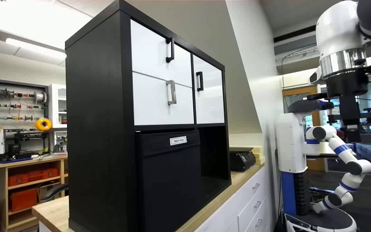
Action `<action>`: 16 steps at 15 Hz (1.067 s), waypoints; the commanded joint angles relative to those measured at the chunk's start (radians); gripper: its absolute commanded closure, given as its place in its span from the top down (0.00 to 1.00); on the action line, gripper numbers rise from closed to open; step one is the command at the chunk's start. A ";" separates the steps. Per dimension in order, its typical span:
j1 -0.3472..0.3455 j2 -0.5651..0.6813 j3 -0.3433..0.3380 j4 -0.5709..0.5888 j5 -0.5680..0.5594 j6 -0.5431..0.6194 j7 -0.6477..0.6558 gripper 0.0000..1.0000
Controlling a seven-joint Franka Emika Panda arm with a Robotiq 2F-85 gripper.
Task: Open the bottom drawer
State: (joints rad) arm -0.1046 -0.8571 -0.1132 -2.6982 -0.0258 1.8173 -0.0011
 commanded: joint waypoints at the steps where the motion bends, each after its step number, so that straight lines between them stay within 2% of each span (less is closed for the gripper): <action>1: -0.005 0.001 0.004 0.002 0.004 -0.002 -0.004 1.00; 10: -0.004 0.002 0.007 0.002 0.002 0.001 -0.004 1.00; 16: 0.012 0.010 0.030 0.010 -0.007 0.056 -0.013 1.00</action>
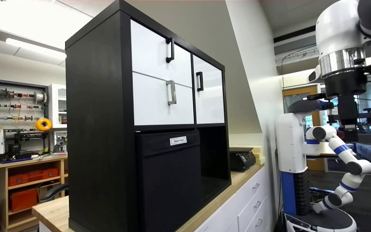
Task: Open the bottom drawer
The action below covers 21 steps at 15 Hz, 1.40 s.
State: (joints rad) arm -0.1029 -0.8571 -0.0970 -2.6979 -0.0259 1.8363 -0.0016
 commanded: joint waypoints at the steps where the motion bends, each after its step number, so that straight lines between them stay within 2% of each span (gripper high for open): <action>1: 0.012 0.017 0.021 0.017 -0.006 0.052 -0.009 1.00; 9: 0.027 0.141 0.073 0.131 -0.014 0.197 0.010 1.00; 14: 0.032 0.282 0.104 0.275 -0.016 0.265 0.022 1.00; 21: 0.055 0.480 0.123 0.477 -0.008 0.420 0.027 1.00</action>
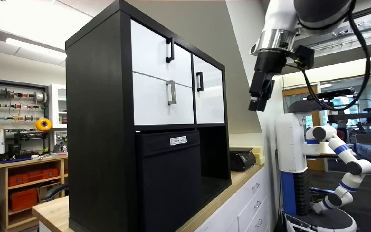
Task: Open the bottom drawer
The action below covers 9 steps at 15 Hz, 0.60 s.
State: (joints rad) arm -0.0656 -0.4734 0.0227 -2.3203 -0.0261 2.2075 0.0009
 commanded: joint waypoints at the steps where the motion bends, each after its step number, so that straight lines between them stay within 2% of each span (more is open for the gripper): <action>1: 0.022 0.128 0.007 0.129 -0.009 0.073 0.027 1.00; 9: 0.045 0.331 0.017 0.324 -0.009 0.175 0.041 1.00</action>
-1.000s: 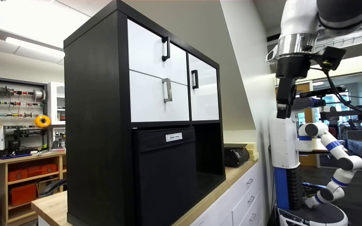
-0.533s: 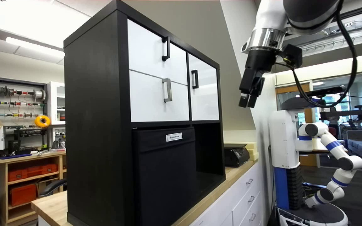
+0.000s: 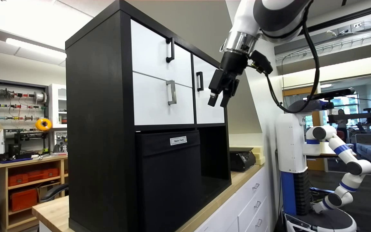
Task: Open the bottom drawer
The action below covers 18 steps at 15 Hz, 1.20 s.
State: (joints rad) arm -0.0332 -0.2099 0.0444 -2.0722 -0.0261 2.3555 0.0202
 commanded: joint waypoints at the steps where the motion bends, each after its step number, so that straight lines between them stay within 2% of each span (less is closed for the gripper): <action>1: 0.015 0.085 -0.005 0.096 -0.012 0.034 0.023 1.00; 4: 0.018 0.118 -0.003 0.142 -0.030 0.052 0.029 1.00; 5: 0.020 0.093 -0.011 0.102 -0.007 0.037 0.001 1.00; 18: 0.017 0.125 -0.010 0.140 -0.034 0.074 0.030 1.00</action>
State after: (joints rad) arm -0.0244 -0.0975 0.0424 -1.9433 -0.0330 2.3960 0.0206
